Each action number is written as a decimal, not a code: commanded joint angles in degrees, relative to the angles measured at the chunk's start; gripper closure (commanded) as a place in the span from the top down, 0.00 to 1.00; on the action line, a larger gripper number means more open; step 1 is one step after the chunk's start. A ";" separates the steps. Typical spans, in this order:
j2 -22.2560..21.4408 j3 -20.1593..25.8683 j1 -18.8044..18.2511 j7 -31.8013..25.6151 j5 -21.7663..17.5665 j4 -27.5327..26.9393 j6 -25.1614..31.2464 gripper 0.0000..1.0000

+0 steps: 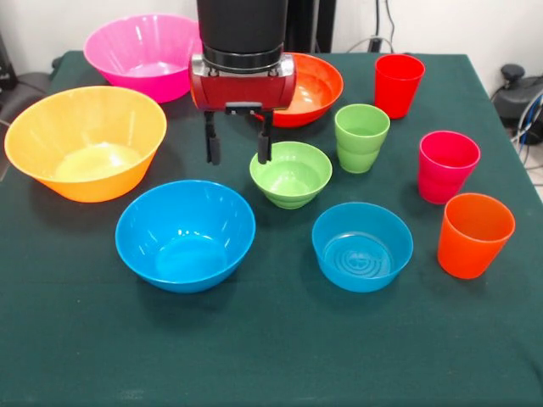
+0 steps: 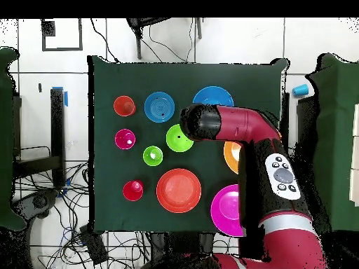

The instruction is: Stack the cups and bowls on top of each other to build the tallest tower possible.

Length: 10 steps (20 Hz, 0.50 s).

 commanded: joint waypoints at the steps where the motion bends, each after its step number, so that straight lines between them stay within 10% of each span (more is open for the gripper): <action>1: 4.51 6.12 -1.21 -6.24 -5.16 -2.67 -3.09 1.00; 10: 5.87 5.38 -1.25 -6.90 -6.34 -4.37 -2.81 1.00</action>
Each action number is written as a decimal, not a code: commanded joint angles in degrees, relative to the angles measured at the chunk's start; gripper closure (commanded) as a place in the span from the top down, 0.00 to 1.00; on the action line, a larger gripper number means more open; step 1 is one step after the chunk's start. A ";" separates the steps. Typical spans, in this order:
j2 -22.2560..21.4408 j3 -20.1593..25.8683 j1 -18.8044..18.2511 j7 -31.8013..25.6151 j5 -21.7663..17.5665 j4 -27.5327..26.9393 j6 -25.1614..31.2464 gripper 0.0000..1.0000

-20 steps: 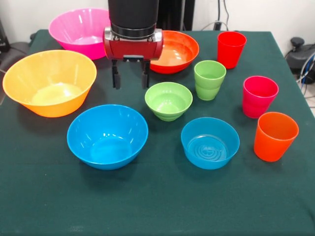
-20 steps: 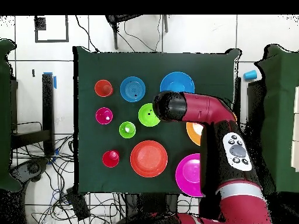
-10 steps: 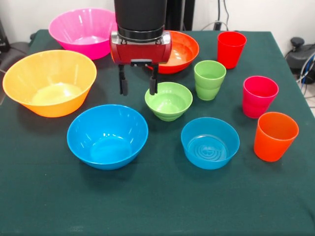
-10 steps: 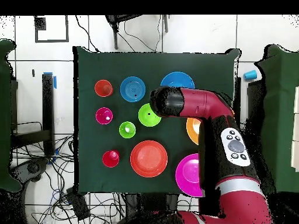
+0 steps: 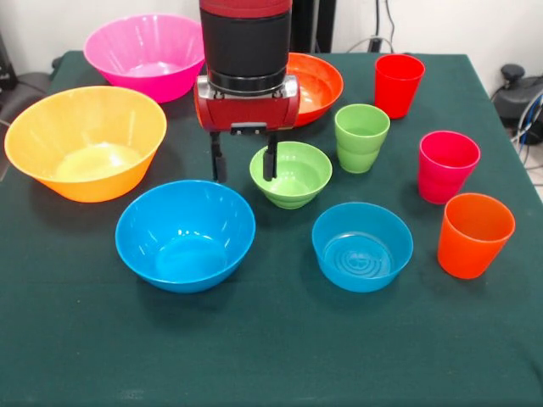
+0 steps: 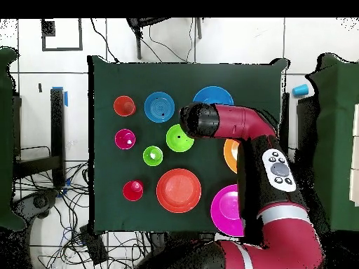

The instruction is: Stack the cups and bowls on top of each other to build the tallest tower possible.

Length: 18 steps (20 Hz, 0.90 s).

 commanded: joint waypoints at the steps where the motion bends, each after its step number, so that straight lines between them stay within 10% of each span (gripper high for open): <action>1: 3.29 4.82 -1.17 -7.12 -5.94 -2.96 -1.85 1.00; 18: 5.40 6.40 -3.17 -7.14 -9.59 -5.04 -1.34 1.00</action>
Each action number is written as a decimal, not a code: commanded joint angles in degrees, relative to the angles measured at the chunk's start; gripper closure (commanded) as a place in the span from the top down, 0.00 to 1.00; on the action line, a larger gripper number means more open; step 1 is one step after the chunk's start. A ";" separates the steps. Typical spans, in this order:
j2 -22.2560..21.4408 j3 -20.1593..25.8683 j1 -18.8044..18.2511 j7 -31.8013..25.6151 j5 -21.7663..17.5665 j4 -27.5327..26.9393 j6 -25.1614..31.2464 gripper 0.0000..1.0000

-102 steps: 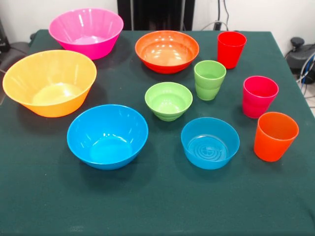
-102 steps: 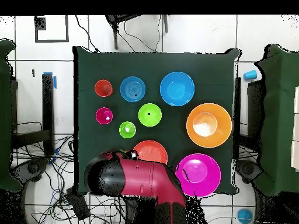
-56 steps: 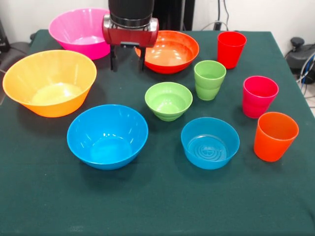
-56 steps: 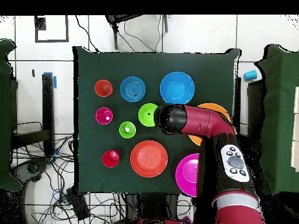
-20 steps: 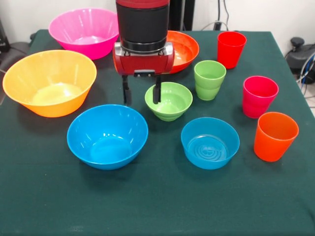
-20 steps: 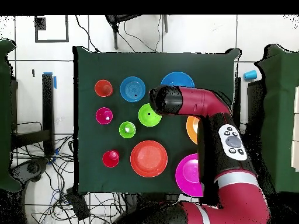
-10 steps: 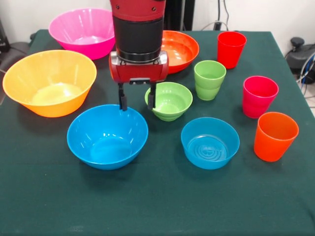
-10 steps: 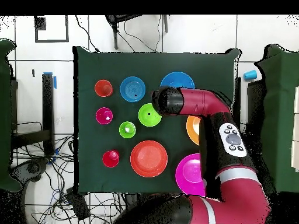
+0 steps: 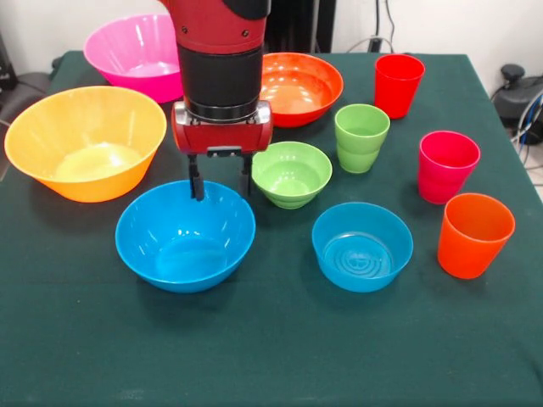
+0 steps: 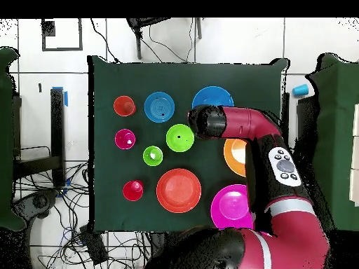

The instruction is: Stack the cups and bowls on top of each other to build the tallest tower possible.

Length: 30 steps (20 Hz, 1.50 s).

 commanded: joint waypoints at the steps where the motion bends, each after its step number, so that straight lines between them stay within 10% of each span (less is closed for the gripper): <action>1: 1.71 5.02 -0.46 -7.19 -4.93 -2.47 -1.55 1.00; 30: 2.42 6.59 -0.81 -5.50 -5.25 -1.63 -3.24 1.00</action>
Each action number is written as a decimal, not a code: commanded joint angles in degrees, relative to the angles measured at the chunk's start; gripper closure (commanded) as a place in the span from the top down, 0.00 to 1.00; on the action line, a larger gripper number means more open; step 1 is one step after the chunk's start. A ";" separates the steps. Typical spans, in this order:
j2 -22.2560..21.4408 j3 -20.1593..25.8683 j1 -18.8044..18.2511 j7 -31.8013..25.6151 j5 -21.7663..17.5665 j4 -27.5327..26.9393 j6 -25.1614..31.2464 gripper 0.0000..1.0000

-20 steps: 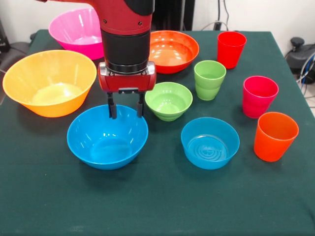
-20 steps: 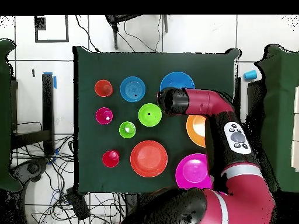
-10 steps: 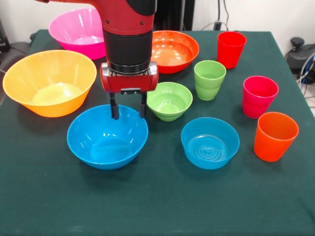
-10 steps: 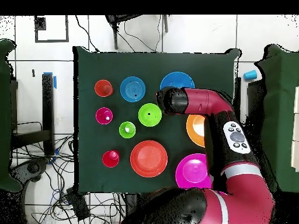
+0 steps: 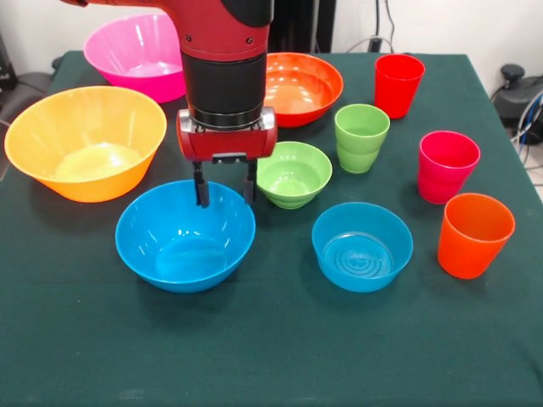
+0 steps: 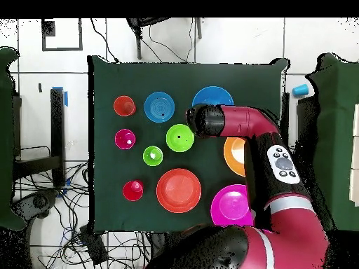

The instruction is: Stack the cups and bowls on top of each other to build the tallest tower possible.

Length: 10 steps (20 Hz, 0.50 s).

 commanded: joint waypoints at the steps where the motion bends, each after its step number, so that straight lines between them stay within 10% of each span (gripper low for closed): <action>1: 1.80 5.15 -0.50 -5.51 -4.22 -1.04 -3.14 1.00; 10: 3.84 6.11 -0.40 -4.68 -3.84 -1.58 -4.01 1.00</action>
